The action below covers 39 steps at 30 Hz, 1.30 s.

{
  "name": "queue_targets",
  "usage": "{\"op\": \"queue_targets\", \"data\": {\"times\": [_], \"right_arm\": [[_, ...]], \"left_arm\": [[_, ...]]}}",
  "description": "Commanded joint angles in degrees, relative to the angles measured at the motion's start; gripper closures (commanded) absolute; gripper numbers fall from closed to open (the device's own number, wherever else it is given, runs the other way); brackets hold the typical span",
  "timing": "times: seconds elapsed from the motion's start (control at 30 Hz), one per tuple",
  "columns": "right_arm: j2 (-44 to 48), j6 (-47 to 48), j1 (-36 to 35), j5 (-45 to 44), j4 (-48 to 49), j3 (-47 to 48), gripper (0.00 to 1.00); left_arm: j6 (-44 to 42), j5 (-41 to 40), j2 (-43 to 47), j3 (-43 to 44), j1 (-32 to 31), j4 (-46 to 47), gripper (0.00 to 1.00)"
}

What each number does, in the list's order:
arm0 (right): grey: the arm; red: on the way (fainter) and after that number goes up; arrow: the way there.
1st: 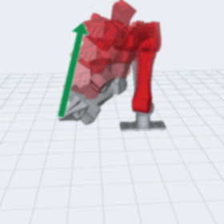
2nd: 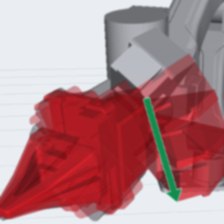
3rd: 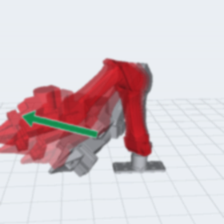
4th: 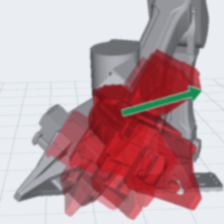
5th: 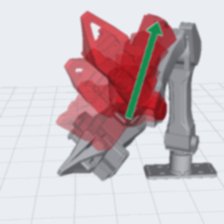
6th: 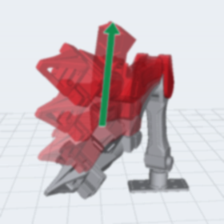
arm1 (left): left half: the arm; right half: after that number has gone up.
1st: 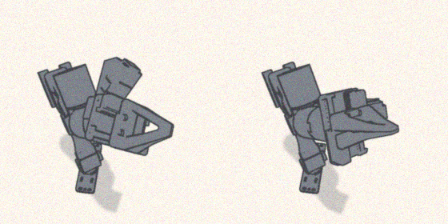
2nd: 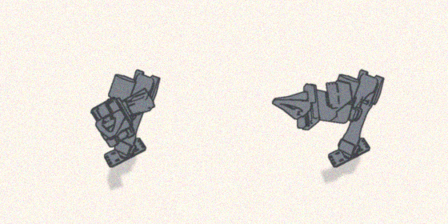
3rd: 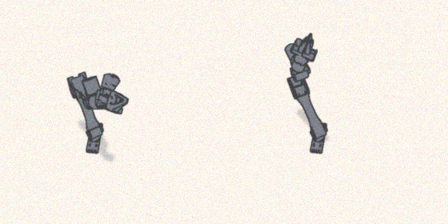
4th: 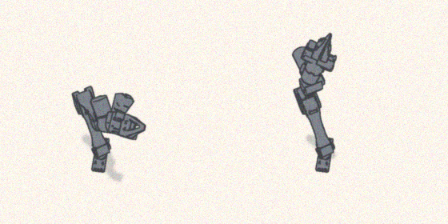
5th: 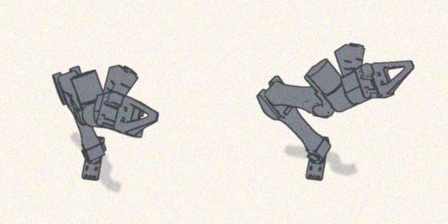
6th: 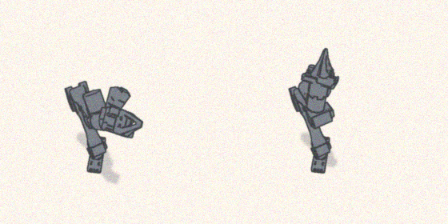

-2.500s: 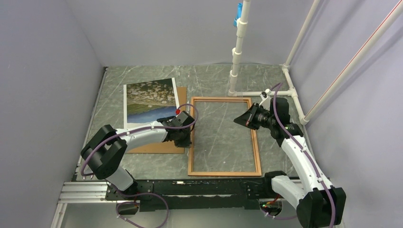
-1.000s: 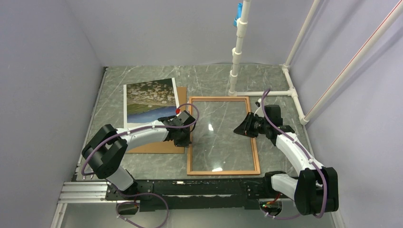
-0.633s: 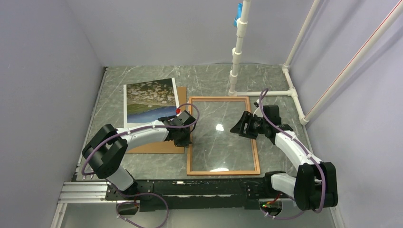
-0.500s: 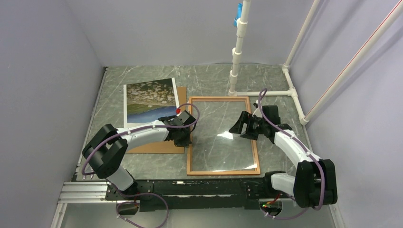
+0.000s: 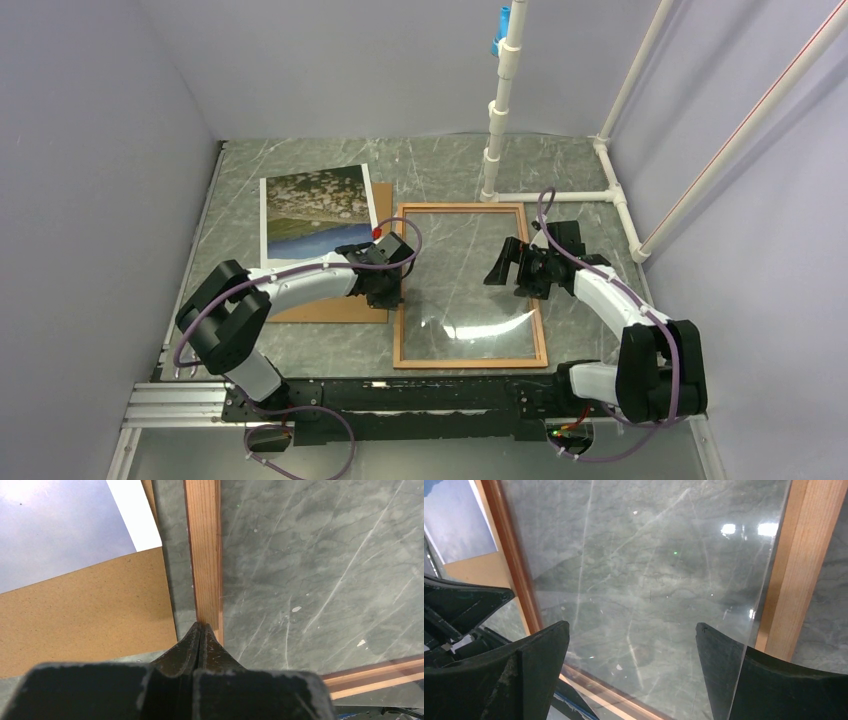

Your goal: Put the photo into the frame

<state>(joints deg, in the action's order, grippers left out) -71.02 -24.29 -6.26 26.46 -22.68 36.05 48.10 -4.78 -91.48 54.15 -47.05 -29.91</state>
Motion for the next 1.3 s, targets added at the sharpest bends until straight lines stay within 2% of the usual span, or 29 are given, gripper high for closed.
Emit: {"op": "queue_targets", "data": {"times": [0.0,0.43,0.7,0.97,1.27], "right_arm": [[-0.54,1.44,-0.23,-1.42,0.11,2.26,0.00],[0.55,2.50,-0.28,-4.28,-1.70,3.85,0.00],[6.47,3.04,-0.34,6.89,5.96,0.36,0.02],[14.89,2.52,-0.32,12.41,9.91,-2.17,0.04],[17.80,2.11,-0.30,13.62,11.32,-4.46,0.05]], "left_arm": [[-2.46,-5.42,-3.65,-1.80,-0.05,-6.29,1.00],[-2.74,-5.74,-4.24,-1.34,-0.23,-6.81,1.00],[-2.80,-6.07,-4.56,-1.25,-0.20,-7.26,1.00],[-2.68,-6.12,-4.69,-1.19,-0.17,-7.44,1.00],[-2.61,-6.21,-4.76,-1.08,-0.29,-7.86,1.00]]}}
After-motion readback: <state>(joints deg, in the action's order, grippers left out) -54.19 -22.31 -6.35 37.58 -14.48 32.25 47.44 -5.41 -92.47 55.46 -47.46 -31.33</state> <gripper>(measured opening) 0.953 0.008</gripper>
